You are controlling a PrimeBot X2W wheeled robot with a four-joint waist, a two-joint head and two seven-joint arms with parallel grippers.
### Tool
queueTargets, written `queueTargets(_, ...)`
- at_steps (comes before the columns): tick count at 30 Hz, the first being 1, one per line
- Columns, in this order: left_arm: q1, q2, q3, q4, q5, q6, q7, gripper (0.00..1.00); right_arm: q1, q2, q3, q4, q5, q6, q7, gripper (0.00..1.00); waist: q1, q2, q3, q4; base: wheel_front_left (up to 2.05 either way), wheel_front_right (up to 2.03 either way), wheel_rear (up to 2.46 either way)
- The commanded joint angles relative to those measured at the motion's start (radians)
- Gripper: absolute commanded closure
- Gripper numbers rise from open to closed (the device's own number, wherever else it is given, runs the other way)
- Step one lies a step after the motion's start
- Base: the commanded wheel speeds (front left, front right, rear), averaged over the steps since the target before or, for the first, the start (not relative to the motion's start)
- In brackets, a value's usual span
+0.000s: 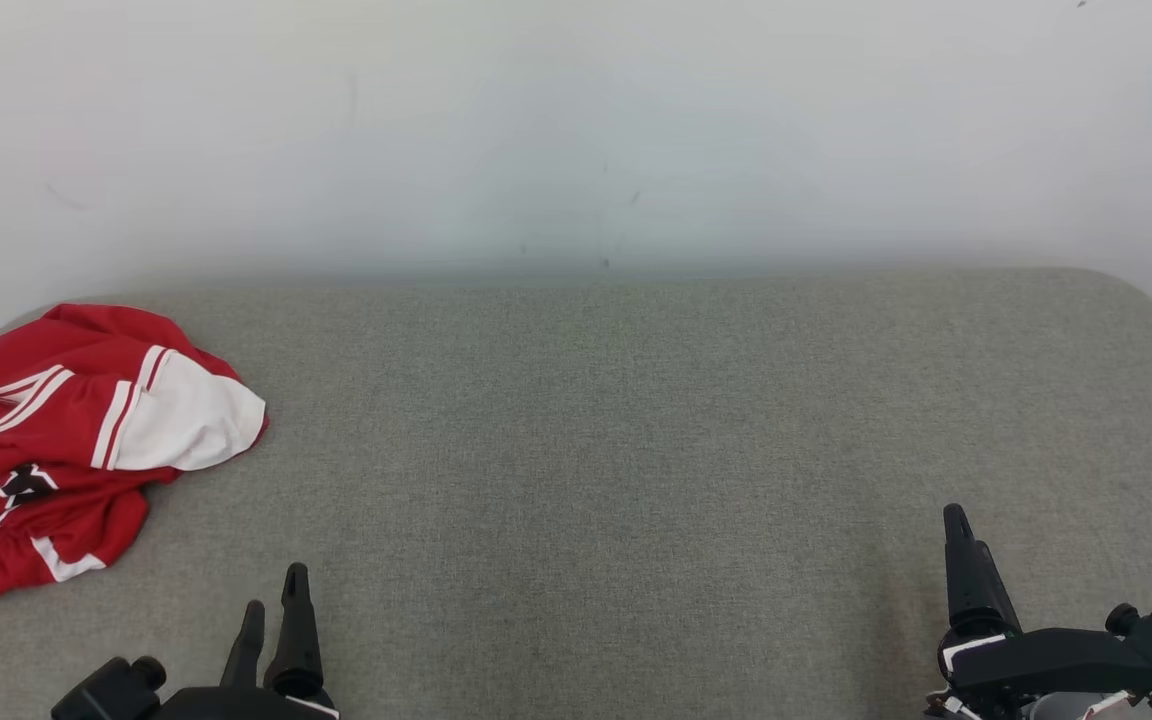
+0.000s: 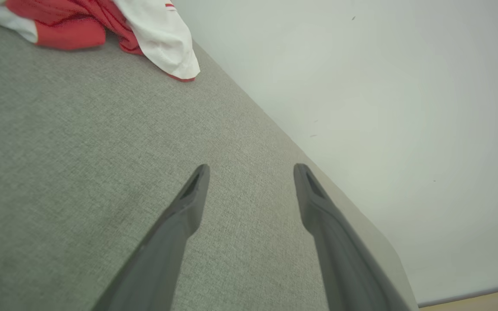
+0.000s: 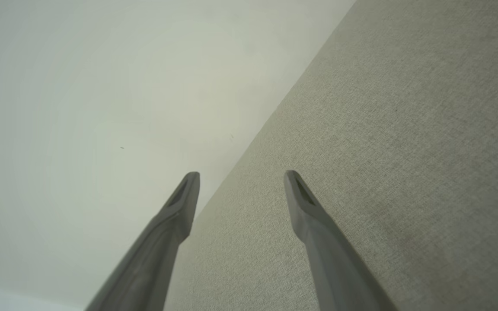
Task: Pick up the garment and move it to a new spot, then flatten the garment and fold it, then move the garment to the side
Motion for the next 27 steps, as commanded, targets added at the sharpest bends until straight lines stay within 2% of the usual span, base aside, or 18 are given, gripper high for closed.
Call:
queueTargets(1, 0.001, 0.006, -0.003, -0.032, 0.05, -0.006, -0.01, 0.0, -0.006, -0.004, 0.005, -0.021, -0.043, -0.001, -0.012, 0.0, 0.0, 0.0, -0.001, 0.001, 0.0, 0.0, 0.0)
queueTargets(10, 0.035, 0.011, -0.017, -0.056, 0.224, 0.004, -0.042, 0.0, 0.014, -0.004, 0.035, -0.034, -0.257, -0.001, -0.044, 0.0, 0.0, 0.0, -0.01, 0.004, 0.0, 0.0, 0.0)
queueTargets(19, 0.055, 0.033, -0.046, -0.045, 0.354, 0.035, -0.064, 0.0, 0.023, -0.005, 0.034, 0.001, -0.383, -0.001, -0.067, 0.0, 0.0, 0.0, -0.018, 0.006, 0.0, 0.0, 0.0)
queueTargets(27, 0.069, 0.052, -0.064, -0.036, 0.437, 0.045, -0.085, 0.0, 0.023, -0.005, 0.037, 0.032, -0.472, -0.001, -0.089, 0.0, 0.0, 0.0, -0.024, 0.009, 0.0, 0.0, 0.0)
